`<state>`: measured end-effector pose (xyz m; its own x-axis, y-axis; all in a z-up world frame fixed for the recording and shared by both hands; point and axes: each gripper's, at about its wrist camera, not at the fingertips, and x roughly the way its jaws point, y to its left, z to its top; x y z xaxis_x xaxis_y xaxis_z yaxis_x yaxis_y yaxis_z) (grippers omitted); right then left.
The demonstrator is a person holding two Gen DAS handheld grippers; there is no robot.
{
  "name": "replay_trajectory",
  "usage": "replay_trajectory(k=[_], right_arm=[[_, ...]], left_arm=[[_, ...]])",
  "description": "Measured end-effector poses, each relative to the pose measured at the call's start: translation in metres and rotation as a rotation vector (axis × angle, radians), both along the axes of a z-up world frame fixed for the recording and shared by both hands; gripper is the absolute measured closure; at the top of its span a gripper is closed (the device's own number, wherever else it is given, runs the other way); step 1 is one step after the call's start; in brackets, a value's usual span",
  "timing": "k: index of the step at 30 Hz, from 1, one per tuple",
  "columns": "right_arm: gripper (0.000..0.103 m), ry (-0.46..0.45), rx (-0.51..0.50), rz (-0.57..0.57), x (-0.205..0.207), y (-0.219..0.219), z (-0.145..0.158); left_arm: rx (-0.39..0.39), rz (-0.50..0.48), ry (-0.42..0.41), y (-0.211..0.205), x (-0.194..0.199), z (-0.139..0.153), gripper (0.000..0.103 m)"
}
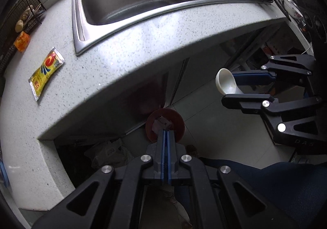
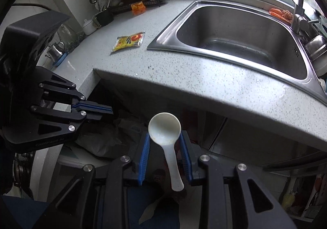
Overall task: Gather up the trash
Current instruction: 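Carry the scoop and packet down toward the red bin with both grippers, then open the left gripper to drop the packet while the right drops the scoop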
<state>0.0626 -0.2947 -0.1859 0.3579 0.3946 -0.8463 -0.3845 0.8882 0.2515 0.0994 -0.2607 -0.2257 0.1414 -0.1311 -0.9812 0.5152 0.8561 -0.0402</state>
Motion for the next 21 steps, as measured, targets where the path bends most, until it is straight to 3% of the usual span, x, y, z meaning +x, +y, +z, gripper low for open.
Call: replay_trajectory(k=[5, 15, 21], right_arm=[[0.075, 0.043, -0.01, 0.029, 0.003, 0.011, -0.039], [0.075, 0.133, -0.049, 0.075, 0.013, 0.04, -0.145], [0.075, 0.157, -0.054, 0.095, 0.02, 0.054, -0.182]], left_arm=[[0.007, 0.058, 0.037, 0.007, 0.0, -0.047, 0.102], [0.005, 0.148, 0.085, 0.031, 0.0, -0.136, 0.1], [0.02, 0.165, 0.081, 0.041, -0.004, -0.148, 0.082]])
